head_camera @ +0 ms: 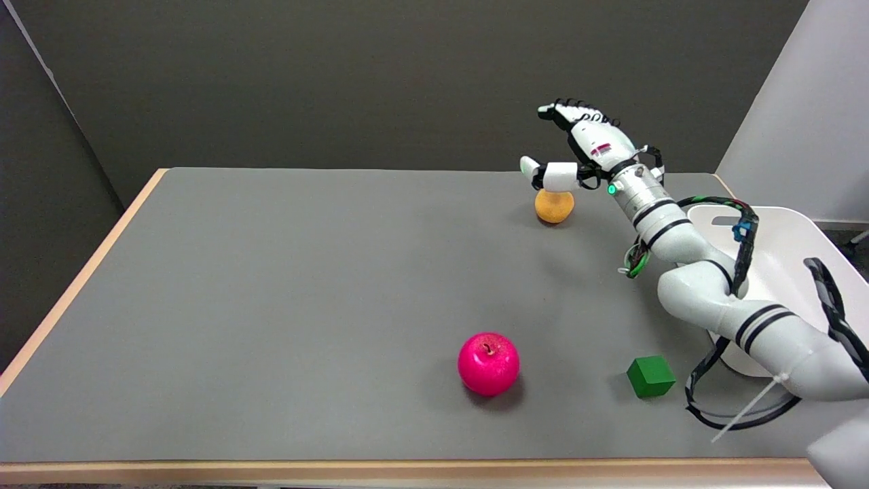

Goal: Pick up the yellow pear.

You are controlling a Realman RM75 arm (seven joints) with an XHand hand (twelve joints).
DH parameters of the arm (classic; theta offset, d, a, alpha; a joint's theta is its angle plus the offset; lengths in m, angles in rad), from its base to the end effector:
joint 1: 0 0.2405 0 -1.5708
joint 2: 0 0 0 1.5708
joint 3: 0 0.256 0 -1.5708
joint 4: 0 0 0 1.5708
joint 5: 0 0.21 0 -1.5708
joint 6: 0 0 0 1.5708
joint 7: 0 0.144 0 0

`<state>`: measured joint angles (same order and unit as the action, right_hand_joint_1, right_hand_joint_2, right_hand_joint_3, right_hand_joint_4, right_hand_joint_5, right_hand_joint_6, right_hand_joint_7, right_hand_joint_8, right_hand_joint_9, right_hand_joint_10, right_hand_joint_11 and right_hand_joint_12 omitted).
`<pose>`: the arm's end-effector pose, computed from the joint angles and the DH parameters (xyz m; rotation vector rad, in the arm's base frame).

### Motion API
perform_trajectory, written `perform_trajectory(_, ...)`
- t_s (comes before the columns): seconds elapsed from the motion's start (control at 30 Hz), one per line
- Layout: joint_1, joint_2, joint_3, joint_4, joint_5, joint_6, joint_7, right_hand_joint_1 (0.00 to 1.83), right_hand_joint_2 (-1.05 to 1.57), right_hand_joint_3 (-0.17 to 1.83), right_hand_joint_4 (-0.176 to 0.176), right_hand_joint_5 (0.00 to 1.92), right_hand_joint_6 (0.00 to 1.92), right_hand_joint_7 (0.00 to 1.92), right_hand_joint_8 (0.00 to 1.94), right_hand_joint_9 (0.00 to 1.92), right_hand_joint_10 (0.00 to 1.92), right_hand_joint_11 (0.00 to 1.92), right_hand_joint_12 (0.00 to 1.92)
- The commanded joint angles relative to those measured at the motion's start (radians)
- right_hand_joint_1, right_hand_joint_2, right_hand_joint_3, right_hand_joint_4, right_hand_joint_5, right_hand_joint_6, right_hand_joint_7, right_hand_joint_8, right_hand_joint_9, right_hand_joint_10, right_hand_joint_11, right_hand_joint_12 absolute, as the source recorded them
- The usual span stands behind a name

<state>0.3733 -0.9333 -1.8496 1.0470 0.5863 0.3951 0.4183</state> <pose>-0.2072 -0.4206 0.4241 1.5191 -0.0770 0.3837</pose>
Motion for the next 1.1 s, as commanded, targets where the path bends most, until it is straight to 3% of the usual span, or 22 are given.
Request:
perform_trajectory(0.03, 0.063, -0.013, 0.042, -0.13, 0.002, -0.201, -0.063, 0.34, 0.57, 0.94, -0.048, 0.15, 0.43, 0.13, 0.35, 0.04, 0.68, 0.0, 1.08)
perform_trajectory(0.37, -0.008, -0.01, 0.092, -0.088, 0.004, -0.187, -0.063, 0.33, 0.57, 0.93, -0.101, 0.15, 0.43, 0.16, 0.36, 0.06, 0.69, 0.0, 1.1)
perform_trajectory(0.67, 0.006, -0.011, 0.061, -0.086, 0.004, -0.187, -0.063, 0.32, 0.56, 0.92, -0.112, 0.15, 0.44, 0.18, 0.36, 0.09, 0.7, 0.0, 1.12)
perform_trajectory(0.87, 0.066, -0.025, -0.011, -0.154, 0.004, -0.187, -0.056, 0.38, 0.6, 0.81, -0.139, 0.19, 0.41, 0.21, 0.32, 0.1, 0.72, 0.0, 1.17)
perform_trajectory(1.1, 0.126, -0.074, -0.03, -0.299, 0.005, -0.187, -0.053, 0.39, 0.6, 0.81, -0.14, 0.19, 0.42, 0.22, 0.32, 0.11, 0.73, 0.0, 1.19)
